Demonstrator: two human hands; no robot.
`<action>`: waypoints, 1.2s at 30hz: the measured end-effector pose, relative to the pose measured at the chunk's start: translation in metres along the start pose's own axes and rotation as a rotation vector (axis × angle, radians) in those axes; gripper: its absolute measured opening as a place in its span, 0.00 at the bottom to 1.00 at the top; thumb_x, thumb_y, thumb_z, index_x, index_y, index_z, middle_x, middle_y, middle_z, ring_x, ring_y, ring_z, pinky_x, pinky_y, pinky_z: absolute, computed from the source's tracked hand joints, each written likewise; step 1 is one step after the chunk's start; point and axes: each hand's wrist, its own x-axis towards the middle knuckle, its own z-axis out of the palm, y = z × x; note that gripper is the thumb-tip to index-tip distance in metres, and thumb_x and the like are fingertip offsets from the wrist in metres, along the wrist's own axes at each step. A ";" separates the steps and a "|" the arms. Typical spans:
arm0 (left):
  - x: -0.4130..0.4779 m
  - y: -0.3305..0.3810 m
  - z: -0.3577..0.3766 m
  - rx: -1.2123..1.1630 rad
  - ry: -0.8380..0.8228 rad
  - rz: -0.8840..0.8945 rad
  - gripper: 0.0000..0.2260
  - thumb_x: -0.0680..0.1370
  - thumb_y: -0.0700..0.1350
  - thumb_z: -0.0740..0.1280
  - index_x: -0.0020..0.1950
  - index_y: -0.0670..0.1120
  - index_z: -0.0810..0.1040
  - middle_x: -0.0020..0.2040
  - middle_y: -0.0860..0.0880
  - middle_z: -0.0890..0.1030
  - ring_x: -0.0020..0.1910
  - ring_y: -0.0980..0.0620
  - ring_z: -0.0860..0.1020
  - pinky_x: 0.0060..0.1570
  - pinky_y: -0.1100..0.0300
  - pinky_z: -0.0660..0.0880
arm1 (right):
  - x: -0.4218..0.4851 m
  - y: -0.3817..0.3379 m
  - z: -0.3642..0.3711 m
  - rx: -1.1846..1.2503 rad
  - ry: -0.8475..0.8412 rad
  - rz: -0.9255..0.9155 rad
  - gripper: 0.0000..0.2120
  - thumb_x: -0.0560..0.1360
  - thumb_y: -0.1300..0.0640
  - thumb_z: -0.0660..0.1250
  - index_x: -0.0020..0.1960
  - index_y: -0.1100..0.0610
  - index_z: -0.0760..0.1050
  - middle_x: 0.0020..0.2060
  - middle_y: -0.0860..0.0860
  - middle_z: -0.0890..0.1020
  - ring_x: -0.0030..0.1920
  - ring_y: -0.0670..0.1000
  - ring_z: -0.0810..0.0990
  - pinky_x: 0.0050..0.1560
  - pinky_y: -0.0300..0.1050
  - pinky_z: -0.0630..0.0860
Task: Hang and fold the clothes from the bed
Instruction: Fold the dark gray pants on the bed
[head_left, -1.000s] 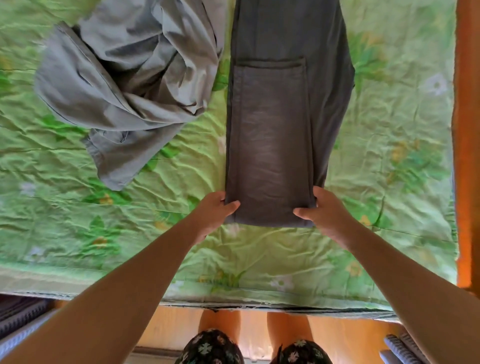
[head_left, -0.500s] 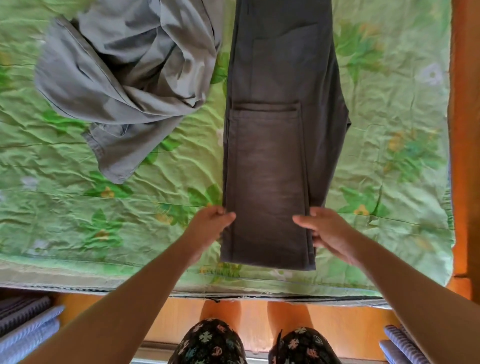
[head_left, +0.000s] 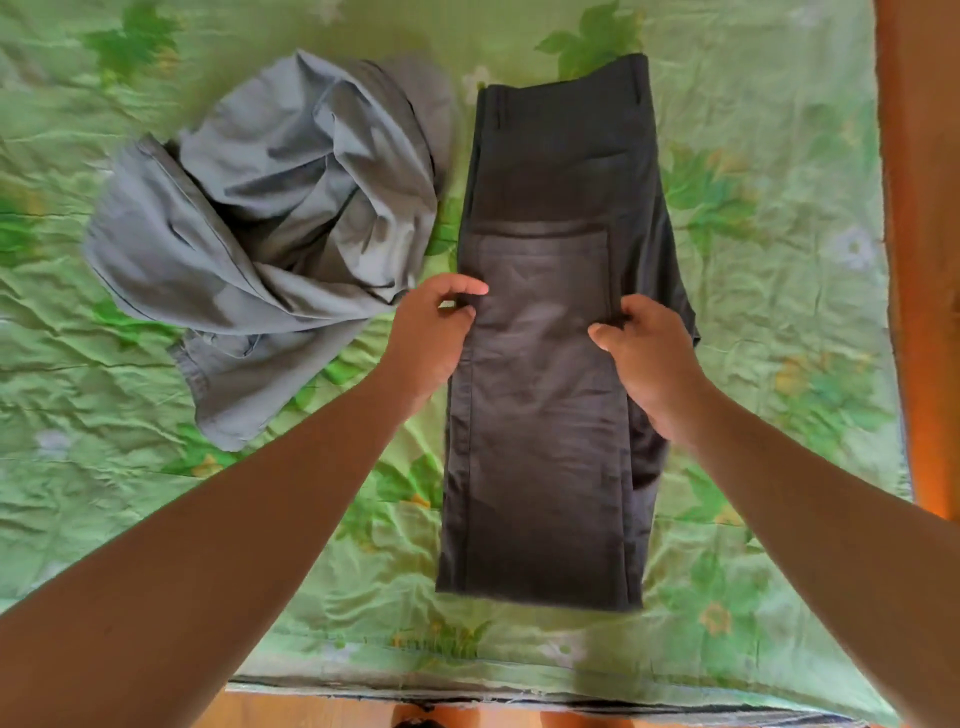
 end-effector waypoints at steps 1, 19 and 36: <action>0.016 0.011 -0.003 -0.005 0.030 0.016 0.15 0.77 0.32 0.66 0.53 0.51 0.83 0.51 0.50 0.83 0.41 0.53 0.79 0.45 0.59 0.77 | 0.016 -0.011 -0.002 0.001 0.037 -0.028 0.07 0.76 0.58 0.69 0.50 0.61 0.77 0.47 0.63 0.83 0.50 0.65 0.82 0.53 0.61 0.79; 0.090 -0.013 0.017 0.658 -0.244 0.295 0.32 0.81 0.46 0.68 0.81 0.46 0.58 0.83 0.48 0.49 0.81 0.51 0.51 0.75 0.62 0.52 | 0.055 0.000 -0.002 -0.848 -0.041 -0.180 0.15 0.80 0.62 0.58 0.65 0.51 0.69 0.47 0.57 0.80 0.47 0.62 0.79 0.42 0.51 0.72; 0.001 -0.056 0.080 1.162 -0.311 0.375 0.33 0.81 0.66 0.50 0.82 0.58 0.43 0.82 0.44 0.37 0.80 0.44 0.36 0.76 0.36 0.40 | 0.037 0.056 -0.081 -0.569 -0.013 -0.370 0.26 0.72 0.58 0.67 0.69 0.52 0.69 0.55 0.54 0.79 0.56 0.56 0.77 0.57 0.59 0.76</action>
